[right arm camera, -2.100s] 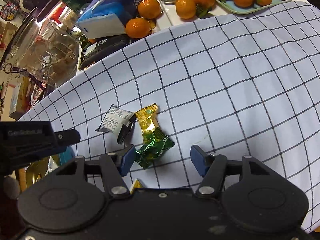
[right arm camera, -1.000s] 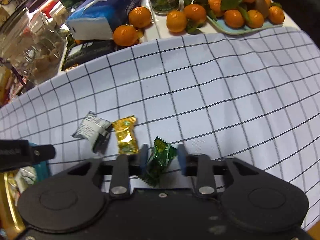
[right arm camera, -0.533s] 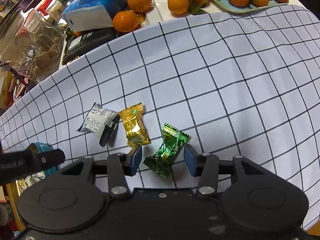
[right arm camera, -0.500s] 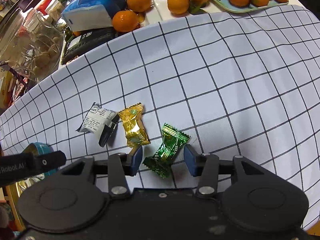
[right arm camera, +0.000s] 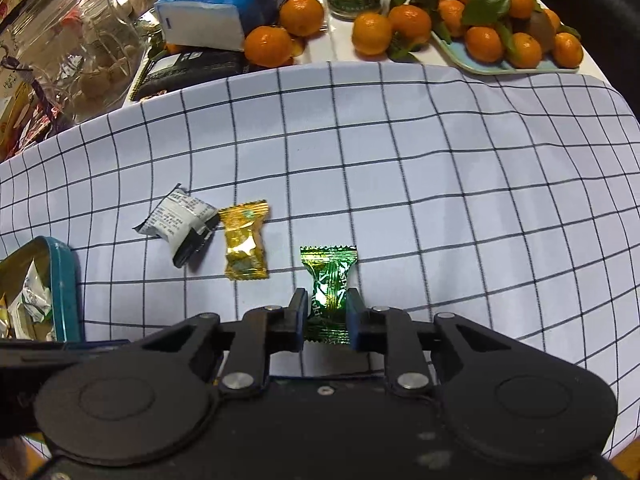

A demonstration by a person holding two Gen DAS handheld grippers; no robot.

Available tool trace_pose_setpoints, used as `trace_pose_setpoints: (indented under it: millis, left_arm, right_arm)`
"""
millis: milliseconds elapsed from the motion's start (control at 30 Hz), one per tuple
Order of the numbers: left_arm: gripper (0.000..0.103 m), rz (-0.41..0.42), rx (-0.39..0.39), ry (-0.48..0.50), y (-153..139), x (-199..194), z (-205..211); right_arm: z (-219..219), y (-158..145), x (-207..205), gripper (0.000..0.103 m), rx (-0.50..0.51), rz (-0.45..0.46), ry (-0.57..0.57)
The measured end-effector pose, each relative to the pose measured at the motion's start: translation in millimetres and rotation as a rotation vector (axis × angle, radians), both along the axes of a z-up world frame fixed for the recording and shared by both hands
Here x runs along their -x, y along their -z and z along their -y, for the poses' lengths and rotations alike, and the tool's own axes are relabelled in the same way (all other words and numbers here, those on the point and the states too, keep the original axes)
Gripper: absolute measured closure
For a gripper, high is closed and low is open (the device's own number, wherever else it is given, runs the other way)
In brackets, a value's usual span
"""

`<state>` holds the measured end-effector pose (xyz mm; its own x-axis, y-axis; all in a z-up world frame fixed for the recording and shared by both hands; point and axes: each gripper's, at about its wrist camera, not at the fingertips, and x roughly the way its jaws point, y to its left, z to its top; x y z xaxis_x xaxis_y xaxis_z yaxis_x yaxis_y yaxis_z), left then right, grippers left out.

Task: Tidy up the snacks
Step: 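Grasp the green candy with the right gripper while the left approaches the yellow packet, then close the left gripper on the yellow-green packet while the right holds the green candy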

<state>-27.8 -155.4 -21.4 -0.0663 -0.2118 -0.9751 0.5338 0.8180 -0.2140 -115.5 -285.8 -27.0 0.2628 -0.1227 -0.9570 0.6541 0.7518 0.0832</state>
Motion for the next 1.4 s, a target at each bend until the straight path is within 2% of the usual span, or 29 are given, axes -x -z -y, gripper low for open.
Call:
trace_pose_setpoints:
  millis: [133, 333, 633, 800, 1233, 1400]
  left_arm:
    - [0.063, -0.027, 0.005, 0.015, 6.0, 8.2, 4.2]
    - [0.058, 0.005, -0.03, 0.036, 15.9, 13.8, 13.3]
    - [0.057, 0.023, -0.081, 0.047, 29.5, 17.5, 25.3]
    - [0.057, -0.011, -0.076, 0.057, 33.1, 23.7, 29.2]
    - [0.054, 0.025, -0.088, 0.074, 39.1, 46.1, 36.7]
    - [0.052, 0.01, -0.086, 0.069, 45.7, 49.8, 31.6]
  right_arm:
    - [5.4, 0.2, 10.9, 0.081, 0.003, -0.008, 0.0]
    - [9.8, 0.1, 19.3, 0.081, 0.0, -0.011, 0.001]
    - [11.8, 0.6, 21.0, 0.081, -0.022, -0.011, 0.004]
    - [10.0, -2.0, 19.7, 0.081, -0.029, -0.004, 0.008]
    - [10.6, 5.6, 27.2, 0.081, -0.048, -0.038, 0.028]
    - [10.1, 5.4, 26.3, 0.081, -0.047, -0.04, 0.03]
